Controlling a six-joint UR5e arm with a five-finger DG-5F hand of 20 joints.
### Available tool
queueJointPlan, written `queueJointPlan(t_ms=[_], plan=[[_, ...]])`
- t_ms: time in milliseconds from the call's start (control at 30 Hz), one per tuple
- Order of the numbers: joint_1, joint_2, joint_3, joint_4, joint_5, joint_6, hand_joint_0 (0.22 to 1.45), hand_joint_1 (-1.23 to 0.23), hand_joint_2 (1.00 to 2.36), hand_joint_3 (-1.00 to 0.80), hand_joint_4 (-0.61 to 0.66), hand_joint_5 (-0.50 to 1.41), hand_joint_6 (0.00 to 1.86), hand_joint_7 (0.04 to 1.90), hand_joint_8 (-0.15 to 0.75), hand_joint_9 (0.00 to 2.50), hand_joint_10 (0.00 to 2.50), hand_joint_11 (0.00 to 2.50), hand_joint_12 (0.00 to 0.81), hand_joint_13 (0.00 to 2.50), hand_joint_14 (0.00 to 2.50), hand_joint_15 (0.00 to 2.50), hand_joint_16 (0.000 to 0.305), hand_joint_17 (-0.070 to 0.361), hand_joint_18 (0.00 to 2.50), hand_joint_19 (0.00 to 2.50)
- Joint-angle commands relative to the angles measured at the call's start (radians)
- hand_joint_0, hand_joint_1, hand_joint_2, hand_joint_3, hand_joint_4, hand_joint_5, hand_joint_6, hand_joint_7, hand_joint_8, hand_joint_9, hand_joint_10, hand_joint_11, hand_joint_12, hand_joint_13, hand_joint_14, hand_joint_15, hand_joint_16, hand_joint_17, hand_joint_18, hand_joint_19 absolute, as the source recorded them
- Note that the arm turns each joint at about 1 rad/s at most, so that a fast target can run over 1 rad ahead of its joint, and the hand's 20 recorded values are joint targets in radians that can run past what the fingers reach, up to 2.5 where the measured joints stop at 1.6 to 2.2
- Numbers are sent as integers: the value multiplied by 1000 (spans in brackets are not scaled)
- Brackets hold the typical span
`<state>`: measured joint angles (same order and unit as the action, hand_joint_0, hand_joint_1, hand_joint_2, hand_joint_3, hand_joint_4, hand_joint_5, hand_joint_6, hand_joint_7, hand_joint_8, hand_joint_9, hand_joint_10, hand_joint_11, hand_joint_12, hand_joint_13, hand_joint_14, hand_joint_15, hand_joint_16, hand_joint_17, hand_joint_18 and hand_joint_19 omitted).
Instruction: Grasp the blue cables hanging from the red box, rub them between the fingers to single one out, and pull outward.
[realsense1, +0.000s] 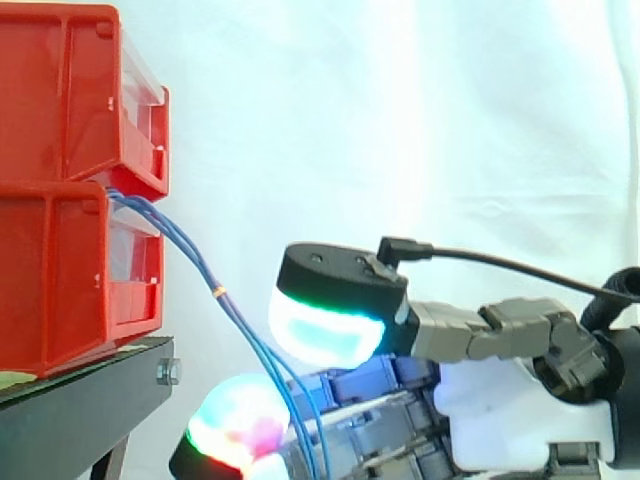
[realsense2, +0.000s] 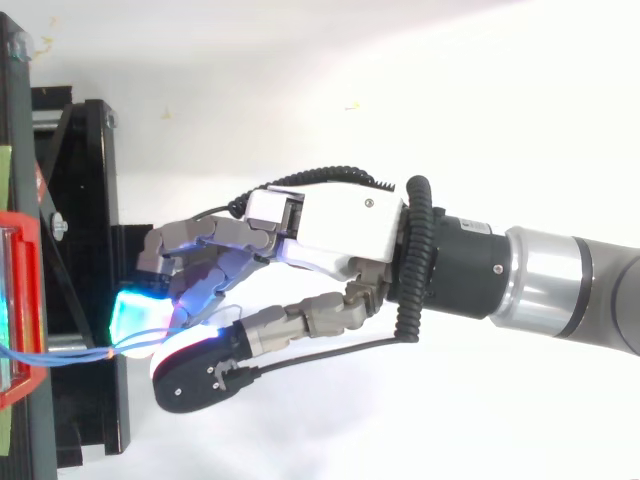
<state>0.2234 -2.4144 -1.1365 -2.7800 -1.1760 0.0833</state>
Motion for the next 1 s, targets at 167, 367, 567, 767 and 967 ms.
queueJointPlan(t_ms=[167,367,567,767,967], plan=[[-1,3,43,-30,-1,-37,587,-705,1011,-326,146,-137,756,976,238,802,16,467,337,540,13,327,47,106,320,229],[-1,3,70,-82,-1,-51,589,-742,1014,-268,141,-169,847,916,242,801,15,501,338,547,15,332,47,106,333,235],[-1,3,92,-122,-1,-51,592,-755,1015,-230,125,-175,876,897,244,797,17,508,339,555,14,342,47,107,346,237],[-2,3,109,-148,-1,-51,591,-760,1011,-328,153,-169,884,878,246,810,17,519,339,563,14,348,47,106,354,243],[-6,11,116,-178,-1,-63,573,-730,1009,-363,150,-153,890,916,246,839,15,519,340,581,15,370,47,106,360,259]])
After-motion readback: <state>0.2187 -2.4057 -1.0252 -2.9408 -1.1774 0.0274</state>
